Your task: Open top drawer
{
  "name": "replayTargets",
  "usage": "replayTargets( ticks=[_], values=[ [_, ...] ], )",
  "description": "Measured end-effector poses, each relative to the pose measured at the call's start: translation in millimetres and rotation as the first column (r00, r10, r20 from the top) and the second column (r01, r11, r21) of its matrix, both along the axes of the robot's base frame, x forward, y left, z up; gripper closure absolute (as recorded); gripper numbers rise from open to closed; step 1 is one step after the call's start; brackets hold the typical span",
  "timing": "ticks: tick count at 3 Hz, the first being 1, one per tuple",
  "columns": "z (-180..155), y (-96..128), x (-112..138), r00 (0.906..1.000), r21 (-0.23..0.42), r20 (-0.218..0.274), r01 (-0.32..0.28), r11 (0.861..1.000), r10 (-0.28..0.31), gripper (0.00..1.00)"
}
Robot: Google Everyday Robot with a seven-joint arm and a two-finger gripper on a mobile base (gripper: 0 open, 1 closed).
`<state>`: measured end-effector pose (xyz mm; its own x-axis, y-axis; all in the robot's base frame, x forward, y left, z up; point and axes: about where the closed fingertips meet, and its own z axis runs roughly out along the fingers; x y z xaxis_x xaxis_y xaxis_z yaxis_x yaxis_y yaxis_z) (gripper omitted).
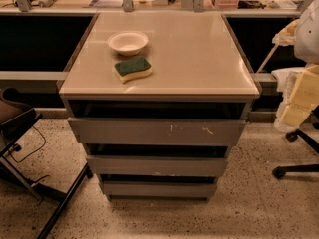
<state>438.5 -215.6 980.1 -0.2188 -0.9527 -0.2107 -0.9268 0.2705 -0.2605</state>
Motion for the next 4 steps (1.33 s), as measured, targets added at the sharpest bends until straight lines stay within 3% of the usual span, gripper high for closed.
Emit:
replayTargets(
  ticks=[1,2,3,4],
  values=[
    [0,0,0,1.0,0.0,0.0,0.0,1.0,0.0,0.0],
    [-25,4,-6,0.9999,0.059,-0.005,0.012,0.998,-0.012,0.0],
    [-98,12,-13,0.9961,0.217,-0.067,0.071,0.974,-0.057,0.0],
    [-177,30,2,0.9873,0.352,-0.132,0.13,0.927,-0.089,0.0]
  ],
)
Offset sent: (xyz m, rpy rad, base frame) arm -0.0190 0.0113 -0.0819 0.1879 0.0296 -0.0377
